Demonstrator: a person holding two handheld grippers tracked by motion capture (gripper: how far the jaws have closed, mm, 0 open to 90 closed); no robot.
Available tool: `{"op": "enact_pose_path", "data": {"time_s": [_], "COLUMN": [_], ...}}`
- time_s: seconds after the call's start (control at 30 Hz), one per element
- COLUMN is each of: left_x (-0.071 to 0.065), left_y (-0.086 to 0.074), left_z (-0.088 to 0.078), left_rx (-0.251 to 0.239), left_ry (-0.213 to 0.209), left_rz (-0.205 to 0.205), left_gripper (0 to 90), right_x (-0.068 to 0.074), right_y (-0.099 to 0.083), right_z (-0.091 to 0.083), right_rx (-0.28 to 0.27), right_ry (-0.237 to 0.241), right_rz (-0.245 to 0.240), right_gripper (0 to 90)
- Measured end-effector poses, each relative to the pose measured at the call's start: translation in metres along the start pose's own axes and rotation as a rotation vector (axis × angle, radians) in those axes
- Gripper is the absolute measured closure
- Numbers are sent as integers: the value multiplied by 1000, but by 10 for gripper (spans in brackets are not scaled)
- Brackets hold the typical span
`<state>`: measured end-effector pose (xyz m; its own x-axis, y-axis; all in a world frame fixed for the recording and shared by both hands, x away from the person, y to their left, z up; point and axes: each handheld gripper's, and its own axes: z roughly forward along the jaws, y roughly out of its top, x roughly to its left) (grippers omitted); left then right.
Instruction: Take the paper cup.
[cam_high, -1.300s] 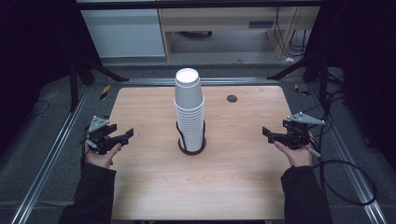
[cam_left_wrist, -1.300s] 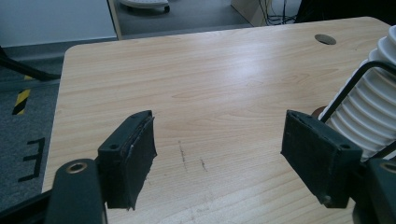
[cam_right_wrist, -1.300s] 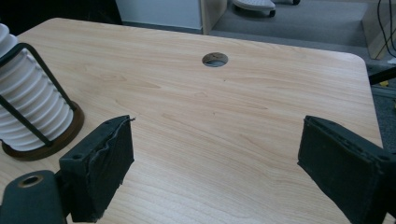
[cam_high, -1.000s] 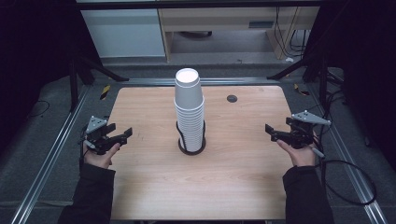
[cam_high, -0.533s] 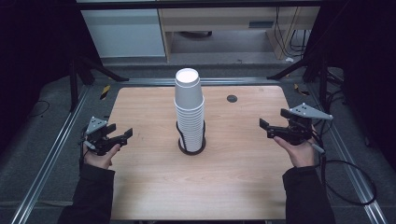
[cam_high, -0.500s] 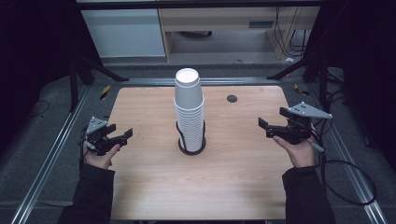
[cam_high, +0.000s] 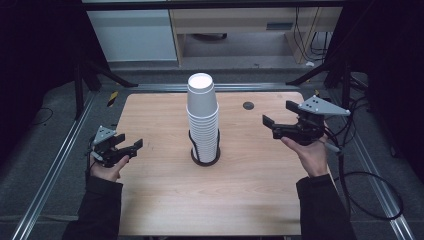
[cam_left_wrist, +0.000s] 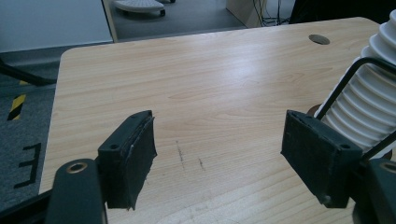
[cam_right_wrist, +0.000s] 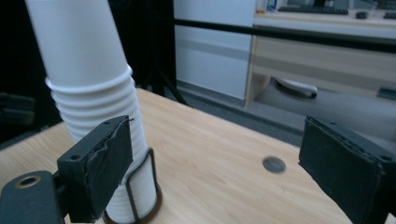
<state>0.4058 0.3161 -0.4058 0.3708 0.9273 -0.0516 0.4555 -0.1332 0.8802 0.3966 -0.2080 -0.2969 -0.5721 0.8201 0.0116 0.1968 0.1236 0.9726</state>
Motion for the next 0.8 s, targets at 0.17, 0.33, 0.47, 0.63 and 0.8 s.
{"op": "enact_pose_path", "data": {"time_s": [0.17, 0.33, 0.47, 0.63, 0.8], "left_x": [-1, -1, -1, 0, 0], "left_y": [1, 1, 2, 1, 1], "left_z": [-1, -2, -2, -1, -1], "left_rx": [-4, -6, -9, -5, 0], "left_ry": [-1, -3, -3, 0, 1], "left_rz": [5, 4, 5, 4, 2], "left_gripper": [252, 262, 268, 272, 273], "right_x": [18, 30, 37, 47, 55], "right_y": [21, 29, 32, 36, 39], "right_z": [13, 27, 35, 49, 58], "right_rx": [-37, -46, -51, -61, -63], "right_ry": [69, 91, 104, 132, 152], "right_rz": [1, -1, 4, 17, 9], "right_gripper": [115, 127, 133, 136, 121]}}
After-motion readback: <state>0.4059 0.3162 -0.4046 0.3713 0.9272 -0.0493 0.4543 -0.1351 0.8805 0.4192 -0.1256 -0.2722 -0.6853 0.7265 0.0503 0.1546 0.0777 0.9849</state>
